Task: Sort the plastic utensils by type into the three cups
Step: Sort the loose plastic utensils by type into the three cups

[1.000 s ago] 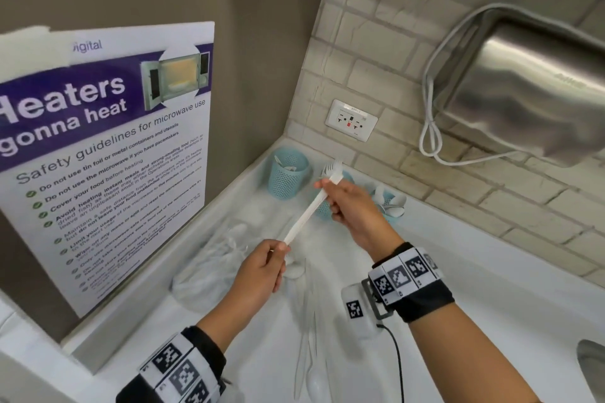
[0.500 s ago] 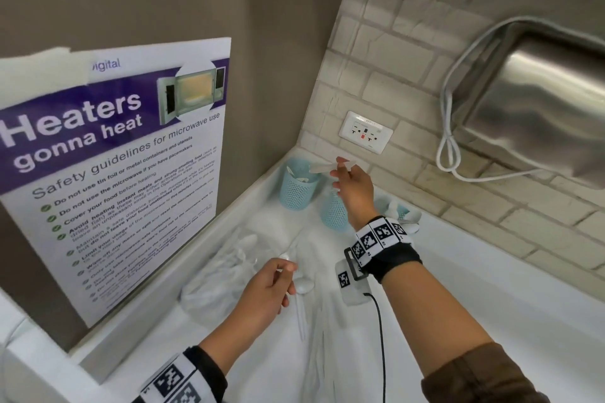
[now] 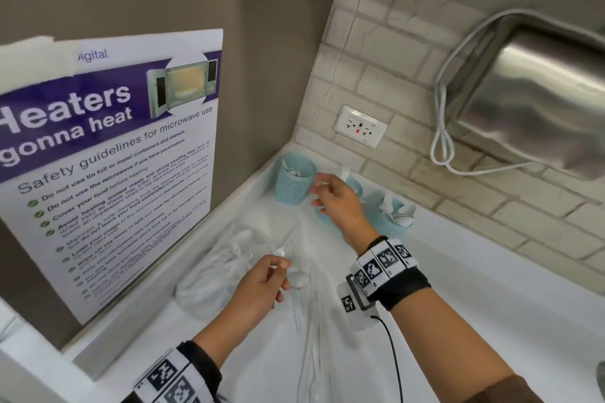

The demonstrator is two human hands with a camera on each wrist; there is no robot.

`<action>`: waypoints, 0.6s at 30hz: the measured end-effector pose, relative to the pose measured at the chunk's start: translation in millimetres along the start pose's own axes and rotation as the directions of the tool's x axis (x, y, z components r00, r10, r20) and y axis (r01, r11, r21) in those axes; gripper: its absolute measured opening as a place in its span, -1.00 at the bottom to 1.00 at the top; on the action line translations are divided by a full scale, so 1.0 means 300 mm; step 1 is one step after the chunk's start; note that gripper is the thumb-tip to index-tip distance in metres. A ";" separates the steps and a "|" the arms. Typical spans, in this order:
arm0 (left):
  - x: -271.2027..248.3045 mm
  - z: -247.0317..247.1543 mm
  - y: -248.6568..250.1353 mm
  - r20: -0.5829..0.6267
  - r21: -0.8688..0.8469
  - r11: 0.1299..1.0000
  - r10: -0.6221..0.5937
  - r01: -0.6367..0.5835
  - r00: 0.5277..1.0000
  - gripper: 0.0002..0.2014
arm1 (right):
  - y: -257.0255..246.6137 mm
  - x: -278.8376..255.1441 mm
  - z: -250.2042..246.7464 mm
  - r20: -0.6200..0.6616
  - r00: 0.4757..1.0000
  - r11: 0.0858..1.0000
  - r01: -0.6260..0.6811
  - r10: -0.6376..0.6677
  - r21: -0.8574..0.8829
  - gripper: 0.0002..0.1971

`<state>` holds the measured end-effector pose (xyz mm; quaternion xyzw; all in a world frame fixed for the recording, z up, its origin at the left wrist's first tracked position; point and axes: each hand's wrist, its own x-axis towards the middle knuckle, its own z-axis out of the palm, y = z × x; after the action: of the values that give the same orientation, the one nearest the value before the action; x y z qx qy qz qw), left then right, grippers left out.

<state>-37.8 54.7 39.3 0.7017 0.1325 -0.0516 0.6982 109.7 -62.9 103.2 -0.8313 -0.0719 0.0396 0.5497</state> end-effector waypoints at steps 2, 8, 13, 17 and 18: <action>0.006 -0.008 -0.003 -0.012 -0.001 1.000 -0.015 0.015 1.000 -0.84 | 0.009 -0.073 -0.009 0.068 0.998 0.997 0.020 -0.014 -0.079 -0.77; 0.004 -0.035 -0.011 0.003 0.042 0.996 -0.076 0.076 0.997 -0.85 | 0.115 -0.299 -0.069 0.265 0.960 0.857 0.063 0.087 -0.511 -0.55; -0.023 -0.030 -0.019 0.151 0.164 0.974 -0.182 0.157 0.972 -0.83 | 0.267 -0.448 -0.128 0.247 0.902 0.698 -0.079 0.354 -0.712 -0.31; -0.044 -0.012 -0.041 0.250 0.333 0.917 -0.311 0.220 0.917 -0.80 | 0.324 -0.539 -0.118 0.169 0.836 0.584 -0.207 0.522 -0.785 -0.17; -0.049 -0.008 -0.047 0.267 0.380 0.899 -0.332 0.218 0.905 -0.79 | 0.332 -0.558 -0.105 0.164 0.817 0.564 -0.222 0.552 -0.795 -0.14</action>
<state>-55.8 55.3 29.5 0.7673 0.1036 -0.2879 0.5636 -43.2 -157.0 21.8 -0.9488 -0.0021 0.2961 0.1099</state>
